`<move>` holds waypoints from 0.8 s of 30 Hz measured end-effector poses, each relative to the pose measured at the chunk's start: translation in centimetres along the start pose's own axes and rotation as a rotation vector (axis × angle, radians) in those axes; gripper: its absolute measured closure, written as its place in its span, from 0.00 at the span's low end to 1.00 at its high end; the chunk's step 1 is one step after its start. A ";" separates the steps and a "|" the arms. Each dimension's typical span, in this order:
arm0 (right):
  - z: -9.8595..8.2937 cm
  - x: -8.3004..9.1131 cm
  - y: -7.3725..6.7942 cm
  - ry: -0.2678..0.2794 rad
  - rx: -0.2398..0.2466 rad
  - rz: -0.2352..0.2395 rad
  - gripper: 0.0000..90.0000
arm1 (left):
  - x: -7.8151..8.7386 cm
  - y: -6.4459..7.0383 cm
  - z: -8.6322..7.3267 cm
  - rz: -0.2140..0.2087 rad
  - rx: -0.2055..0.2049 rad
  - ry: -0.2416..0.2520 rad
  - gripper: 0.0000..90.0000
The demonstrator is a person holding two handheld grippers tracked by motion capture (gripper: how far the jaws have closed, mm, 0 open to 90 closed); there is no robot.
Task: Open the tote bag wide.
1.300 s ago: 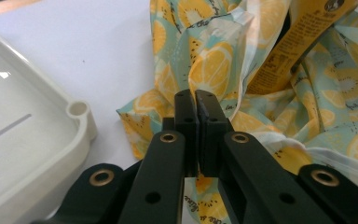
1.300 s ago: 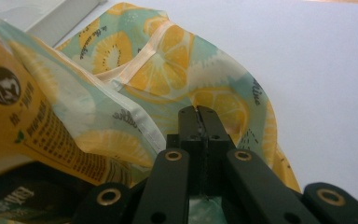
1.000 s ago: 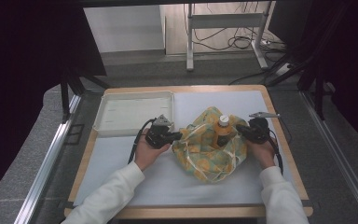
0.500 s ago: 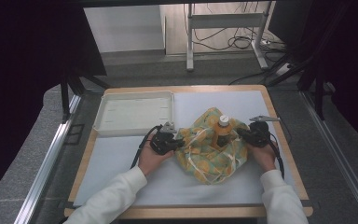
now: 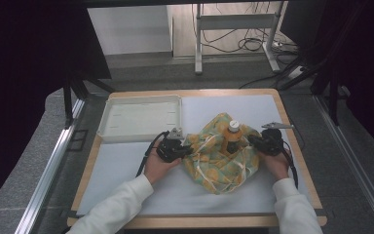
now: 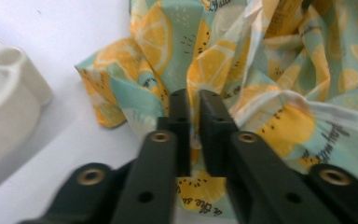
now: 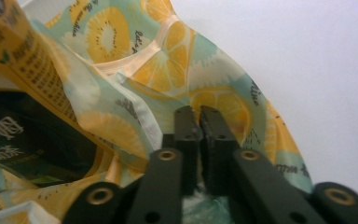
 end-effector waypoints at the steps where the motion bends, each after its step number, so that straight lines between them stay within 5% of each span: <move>1: 0.1 0.2 0.0 0.009 0.003 0.000 0.84 | 0.3 0.0 0.1 -0.003 0.000 0.011 0.81; 3: 0.3 0.8 -0.1 0.035 -0.004 0.022 0.78 | 0.9 0.2 0.2 -0.025 0.008 0.037 0.69; 8: 1.1 3.5 -0.3 0.122 -0.014 0.056 0.63 | 3.2 0.4 0.4 0.004 0.014 0.121 0.42; 17: 1.2 7.4 -1.3 0.187 0.015 0.065 0.59 | 6.2 0.9 0.3 -0.007 0.019 0.188 0.31; 20: 1.1 8.1 -1.9 0.190 0.031 0.097 0.69 | 7.5 1.3 0.2 -0.007 0.005 0.218 0.43; 24: 1.2 8.6 -2.4 0.184 0.035 0.116 0.87 | 8.5 2.8 0.7 -0.058 -0.045 0.220 0.87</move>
Point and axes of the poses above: each handheld gripper's, and its own axes: x roughly backward along the jaws, z roughly out of its top, y roughly to its right, the point moved 8 cm from there along -x, roughly forward along the jaws, and after that the axes turned 11 degrees about -y, right-handed, at the moved point
